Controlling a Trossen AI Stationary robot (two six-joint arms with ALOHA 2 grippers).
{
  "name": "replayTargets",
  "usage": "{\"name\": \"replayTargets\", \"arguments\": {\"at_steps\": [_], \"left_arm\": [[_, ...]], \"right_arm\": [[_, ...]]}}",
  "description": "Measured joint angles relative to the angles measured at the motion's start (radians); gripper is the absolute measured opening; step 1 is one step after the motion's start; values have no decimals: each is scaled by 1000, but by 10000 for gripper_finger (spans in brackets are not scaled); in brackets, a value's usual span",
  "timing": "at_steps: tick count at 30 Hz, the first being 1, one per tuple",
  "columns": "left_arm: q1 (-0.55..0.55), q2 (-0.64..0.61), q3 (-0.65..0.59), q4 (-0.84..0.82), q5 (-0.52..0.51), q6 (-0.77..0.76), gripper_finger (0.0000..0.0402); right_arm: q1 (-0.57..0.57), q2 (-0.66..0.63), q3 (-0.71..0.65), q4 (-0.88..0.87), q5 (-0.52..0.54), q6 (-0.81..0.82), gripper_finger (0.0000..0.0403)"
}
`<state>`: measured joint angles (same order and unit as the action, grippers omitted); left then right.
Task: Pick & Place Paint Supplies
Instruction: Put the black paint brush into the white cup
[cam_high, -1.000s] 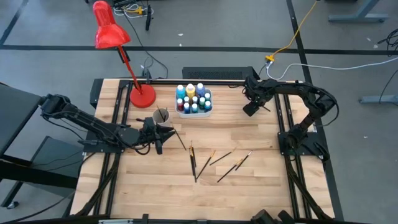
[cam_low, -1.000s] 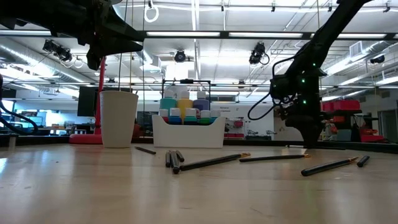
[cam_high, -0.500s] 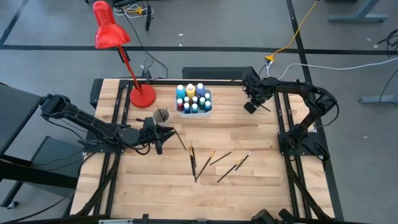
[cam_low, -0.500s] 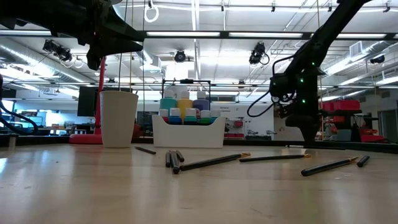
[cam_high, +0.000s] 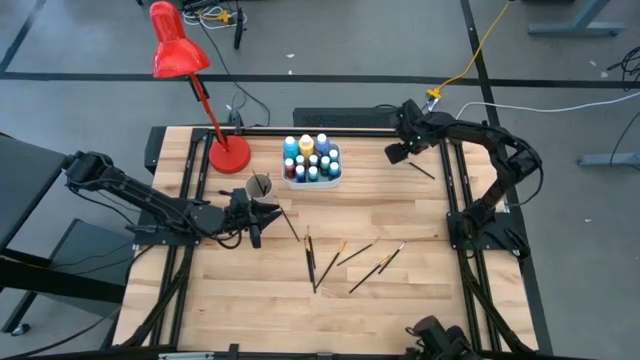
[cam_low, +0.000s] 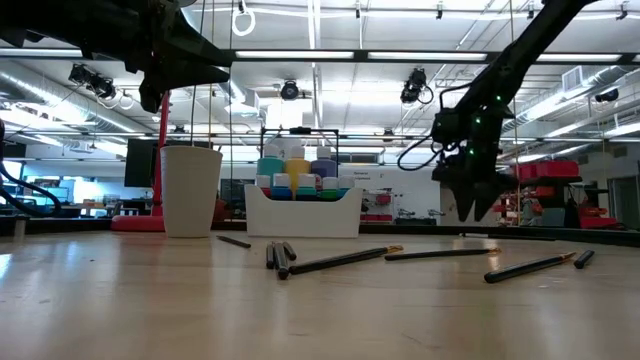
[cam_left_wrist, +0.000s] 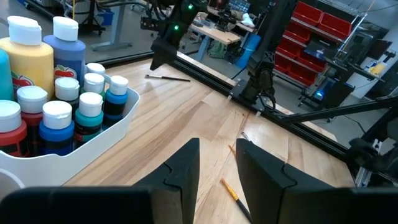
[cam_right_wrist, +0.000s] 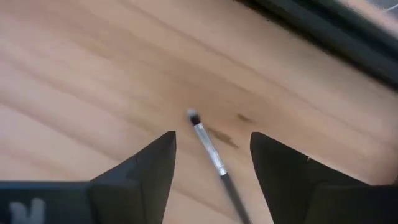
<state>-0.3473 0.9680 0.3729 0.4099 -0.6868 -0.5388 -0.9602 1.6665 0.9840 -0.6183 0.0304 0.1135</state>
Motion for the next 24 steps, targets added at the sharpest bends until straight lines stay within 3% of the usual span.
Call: {"name": "replayTargets", "arguments": {"at_steps": [2,10,16,21,24], "left_arm": [[0,0,0,0,0,0,114],[0,0,0,0,0,0,114],[0,0,0,0,0,0,114],[0,0,0,0,0,0,114],[0,0,0,0,0,0,114]], "right_arm": [[0,16,0,-1,-44,10,203],[10,50,14,-21,-23,82,168],[12,49,16,-79,10,125,165],[12,63,16,-50,68,258,165],[17,101,21,-65,47,249,164]]}}
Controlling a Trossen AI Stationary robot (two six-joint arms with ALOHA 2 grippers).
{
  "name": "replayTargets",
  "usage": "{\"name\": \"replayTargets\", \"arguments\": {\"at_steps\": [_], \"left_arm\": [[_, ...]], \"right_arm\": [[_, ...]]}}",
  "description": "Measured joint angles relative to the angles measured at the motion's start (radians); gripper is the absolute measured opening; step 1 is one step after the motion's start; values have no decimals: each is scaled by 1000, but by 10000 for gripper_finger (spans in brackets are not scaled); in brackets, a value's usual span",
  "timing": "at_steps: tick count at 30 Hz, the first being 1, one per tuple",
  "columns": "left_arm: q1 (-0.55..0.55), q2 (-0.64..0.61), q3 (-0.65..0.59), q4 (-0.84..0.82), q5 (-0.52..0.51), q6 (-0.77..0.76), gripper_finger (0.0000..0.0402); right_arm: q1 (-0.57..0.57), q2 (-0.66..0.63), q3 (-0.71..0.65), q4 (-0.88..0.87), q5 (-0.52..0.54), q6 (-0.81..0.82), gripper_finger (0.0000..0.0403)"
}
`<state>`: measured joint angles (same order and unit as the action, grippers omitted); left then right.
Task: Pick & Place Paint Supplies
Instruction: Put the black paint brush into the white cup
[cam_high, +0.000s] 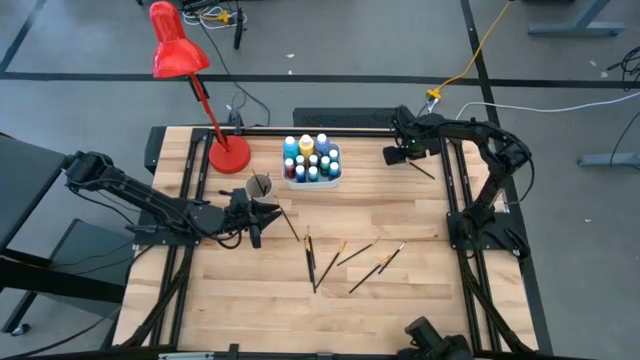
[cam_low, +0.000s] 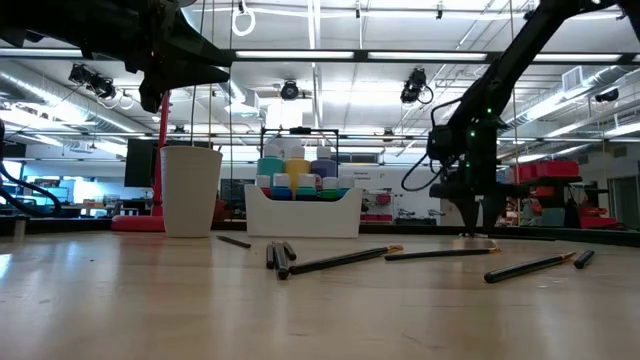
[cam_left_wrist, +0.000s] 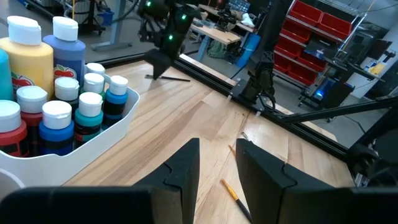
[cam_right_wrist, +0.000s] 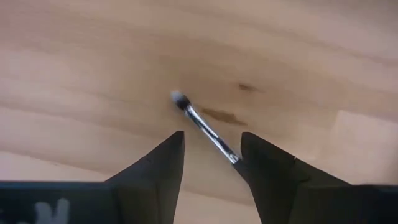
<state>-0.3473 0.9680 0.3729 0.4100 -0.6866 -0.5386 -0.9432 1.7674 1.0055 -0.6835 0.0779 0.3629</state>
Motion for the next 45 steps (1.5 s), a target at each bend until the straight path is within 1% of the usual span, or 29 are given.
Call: {"name": "replayTargets", "arguments": {"at_steps": [2,4,7,8,12,14,17,22,24,28,31,40,42,45], "left_arm": [[0,0,0,0,0,0,114],[0,0,0,0,0,0,114],[0,0,0,0,0,0,114],[0,0,0,0,0,0,114],[0,0,0,0,0,0,114],[0,0,0,0,0,0,114],[0,0,0,0,0,0,114],[0,0,0,0,0,0,114],[0,0,0,0,0,0,114],[0,0,0,0,0,0,114],[0,0,0,0,0,0,114],[0,0,0,0,0,0,114],[0,0,0,0,0,0,114],[0,0,0,0,0,0,114]], "right_arm": [[15,19,17,-20,19,-3,161],[21,41,35,-35,15,-17,157],[19,49,40,-37,-48,-91,150],[22,50,40,-38,-54,-116,148],[37,52,39,-48,-47,-223,138],[44,52,39,-52,-40,-250,129],[51,52,38,-53,-26,-265,103],[52,52,36,-42,-21,-277,29],[54,52,35,-29,-26,-296,12],[67,51,34,-17,-13,-332,16],[75,36,33,-21,-6,-364,8],[107,-97,30,-40,-86,-372,0],[115,-110,31,-45,-69,-377,0],[121,-109,31,-21,-9,-408,0]]}}
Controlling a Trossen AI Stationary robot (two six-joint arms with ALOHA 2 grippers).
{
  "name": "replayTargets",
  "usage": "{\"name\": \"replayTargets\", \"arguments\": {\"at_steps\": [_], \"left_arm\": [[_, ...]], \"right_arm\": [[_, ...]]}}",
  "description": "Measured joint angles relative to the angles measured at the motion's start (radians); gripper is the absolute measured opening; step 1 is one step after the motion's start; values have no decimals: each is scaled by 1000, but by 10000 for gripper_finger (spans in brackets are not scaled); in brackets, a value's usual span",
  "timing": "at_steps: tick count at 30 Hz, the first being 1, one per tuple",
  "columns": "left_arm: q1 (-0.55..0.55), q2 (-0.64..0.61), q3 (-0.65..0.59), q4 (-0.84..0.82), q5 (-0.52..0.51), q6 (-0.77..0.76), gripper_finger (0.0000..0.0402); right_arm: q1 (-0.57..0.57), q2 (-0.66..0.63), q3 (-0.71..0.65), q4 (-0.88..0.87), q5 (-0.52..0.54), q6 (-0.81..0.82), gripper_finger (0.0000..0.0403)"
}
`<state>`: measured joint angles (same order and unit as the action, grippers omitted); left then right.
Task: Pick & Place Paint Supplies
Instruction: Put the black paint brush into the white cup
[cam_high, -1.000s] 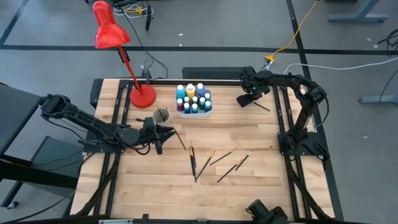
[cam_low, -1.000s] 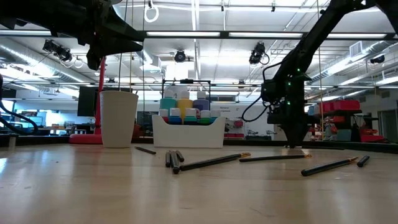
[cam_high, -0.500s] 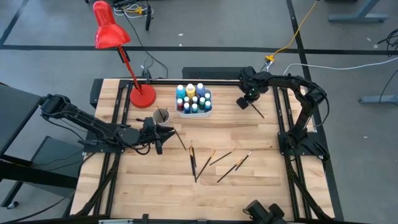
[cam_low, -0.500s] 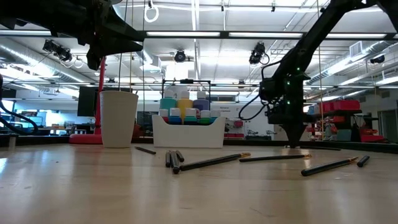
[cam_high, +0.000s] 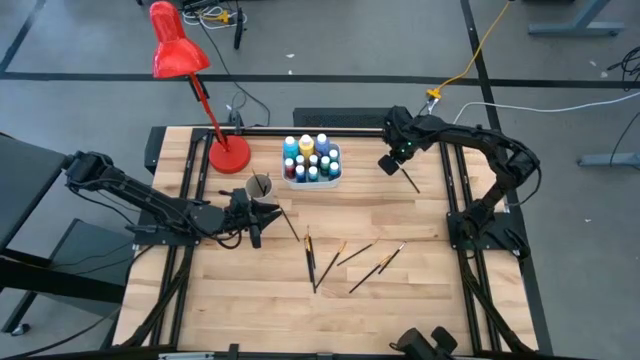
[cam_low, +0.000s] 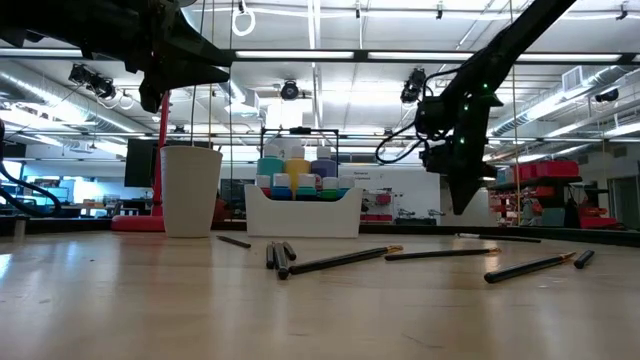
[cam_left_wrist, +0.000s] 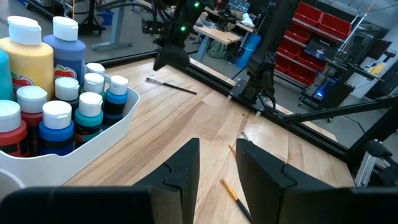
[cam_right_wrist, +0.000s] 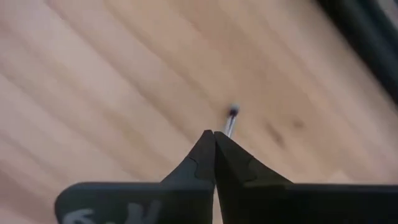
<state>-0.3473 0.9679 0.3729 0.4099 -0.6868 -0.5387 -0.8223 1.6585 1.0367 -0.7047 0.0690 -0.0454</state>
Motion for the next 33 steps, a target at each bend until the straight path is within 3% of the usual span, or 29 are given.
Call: {"name": "replayTargets", "arguments": {"at_steps": [4,12,16,21,29,33], "left_arm": [[0,0,0,0,0,0,114],[0,0,0,0,0,0,114],[0,0,0,0,0,0,114],[0,0,0,0,0,0,114],[0,0,0,0,0,0,114],[0,0,0,0,0,0,114]], "right_arm": [[-3,30,1,73,13,-2,31],[-45,138,2,109,22,106,150],[-51,158,9,107,24,108,175],[-52,158,9,90,-16,67,148],[-55,190,14,83,-55,34,12],[-53,190,14,84,-46,36,16]]}}
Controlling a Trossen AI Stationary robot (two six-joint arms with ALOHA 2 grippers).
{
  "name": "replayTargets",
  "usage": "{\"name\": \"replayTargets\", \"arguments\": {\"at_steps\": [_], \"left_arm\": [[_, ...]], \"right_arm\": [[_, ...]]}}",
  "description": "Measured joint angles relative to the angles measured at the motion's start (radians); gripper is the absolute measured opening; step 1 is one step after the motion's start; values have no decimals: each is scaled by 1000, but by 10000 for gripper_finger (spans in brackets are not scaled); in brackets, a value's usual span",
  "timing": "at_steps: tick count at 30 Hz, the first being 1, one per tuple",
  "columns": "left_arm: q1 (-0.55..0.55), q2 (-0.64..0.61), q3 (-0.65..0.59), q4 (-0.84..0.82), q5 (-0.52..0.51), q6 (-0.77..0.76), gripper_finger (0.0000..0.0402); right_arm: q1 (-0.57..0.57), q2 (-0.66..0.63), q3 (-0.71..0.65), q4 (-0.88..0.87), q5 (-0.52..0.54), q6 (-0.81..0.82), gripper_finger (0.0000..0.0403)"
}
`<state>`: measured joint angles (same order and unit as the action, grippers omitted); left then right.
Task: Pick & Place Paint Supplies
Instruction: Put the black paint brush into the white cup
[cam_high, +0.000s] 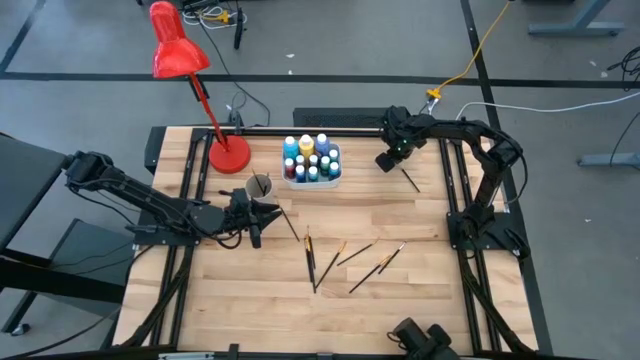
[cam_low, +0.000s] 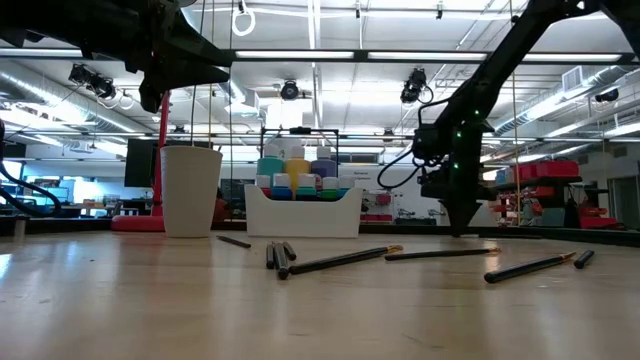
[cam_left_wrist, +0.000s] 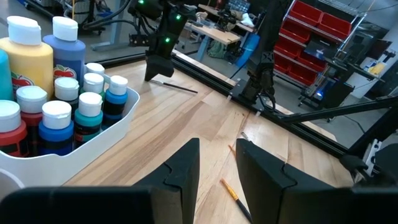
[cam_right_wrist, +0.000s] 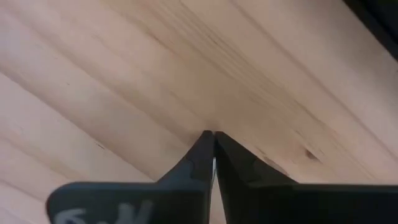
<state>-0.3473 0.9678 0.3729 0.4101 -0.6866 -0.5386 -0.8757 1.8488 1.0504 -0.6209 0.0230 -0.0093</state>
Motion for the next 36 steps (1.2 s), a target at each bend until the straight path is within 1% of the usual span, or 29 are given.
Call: {"name": "replayTargets", "arguments": {"at_steps": [2,5,7,10,12,16,20,21,23,26,30,33,36], "left_arm": [[0,0,0,0,0,0,114],[0,0,0,0,0,0,114],[0,0,0,0,0,0,114],[0,0,0,0,0,0,114],[0,0,0,1,0,0,114],[0,0,0,3,0,0,114],[0,0,0,3,0,9,114],[0,0,0,3,-4,23,114],[0,0,0,11,-43,39,114],[0,0,0,17,-90,56,114],[0,0,0,22,-79,57,114],[0,0,0,37,-78,55,114],[0,0,0,76,-84,45,114]], "right_arm": [[0,-7,-2,-3,-1,-2,7],[1,-37,-7,-1,-18,-3,4],[8,-64,-13,-28,-75,0,2],[23,-130,-6,-18,-194,1,2],[43,-166,-9,-31,-243,-6,1],[117,-257,-8,-26,-257,-18,1],[223,-355,-8,-14,-277,-25,1],[253,-382,-8,5,-296,-25,1],[318,-431,-8,51,-342,-26,0],[421,-498,-8,161,-403,-27,0],[552,-543,-6,343,-466,-36,0],[641,-544,-6,470,-465,-58,0],[710,-519,-5,586,-430,-85,0]]}}
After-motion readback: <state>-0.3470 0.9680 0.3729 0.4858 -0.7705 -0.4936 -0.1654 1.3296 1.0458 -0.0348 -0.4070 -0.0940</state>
